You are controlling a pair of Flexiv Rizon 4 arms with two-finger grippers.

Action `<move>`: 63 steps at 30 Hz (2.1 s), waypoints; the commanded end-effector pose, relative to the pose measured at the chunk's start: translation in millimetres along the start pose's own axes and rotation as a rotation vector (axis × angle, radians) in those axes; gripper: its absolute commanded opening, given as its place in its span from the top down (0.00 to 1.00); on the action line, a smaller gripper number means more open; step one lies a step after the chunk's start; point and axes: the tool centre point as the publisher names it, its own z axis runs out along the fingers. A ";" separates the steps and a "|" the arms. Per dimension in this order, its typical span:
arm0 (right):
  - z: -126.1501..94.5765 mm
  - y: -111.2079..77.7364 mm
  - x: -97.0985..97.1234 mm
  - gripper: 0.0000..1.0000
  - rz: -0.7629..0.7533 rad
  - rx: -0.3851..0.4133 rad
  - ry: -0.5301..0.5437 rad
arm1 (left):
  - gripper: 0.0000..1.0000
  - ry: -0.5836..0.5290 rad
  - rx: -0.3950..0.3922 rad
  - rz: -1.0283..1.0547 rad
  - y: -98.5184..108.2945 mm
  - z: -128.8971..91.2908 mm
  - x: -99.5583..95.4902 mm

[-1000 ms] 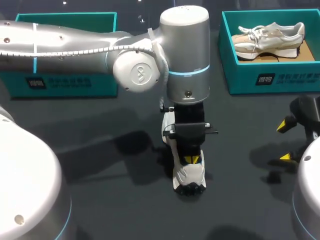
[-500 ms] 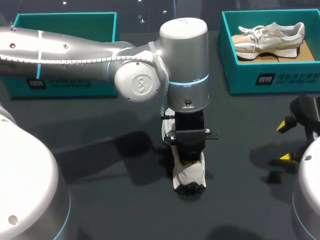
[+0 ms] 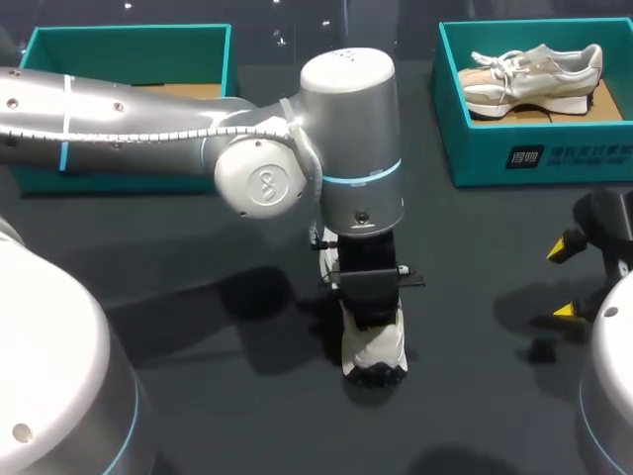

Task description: Take the shoe out of the shoebox, open the shoe tongue, remove and reinsert the insole, then place the shoe into the shoebox

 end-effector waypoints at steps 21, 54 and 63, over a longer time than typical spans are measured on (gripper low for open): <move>-0.8 -0.1 2.6 0.00 0.001 0.003 -0.004 | 1.00 -0.017 -0.129 0.001 1.8 1.9 -9.8; -0.8 -0.1 2.6 0.00 0.001 0.003 -0.004 | 1.00 -0.048 -0.241 -0.103 16.0 -16.7 -14.4; -0.8 -0.1 2.6 0.00 0.001 0.003 -0.004 | 1.00 -0.002 -0.187 -0.056 -11.7 -5.0 -34.8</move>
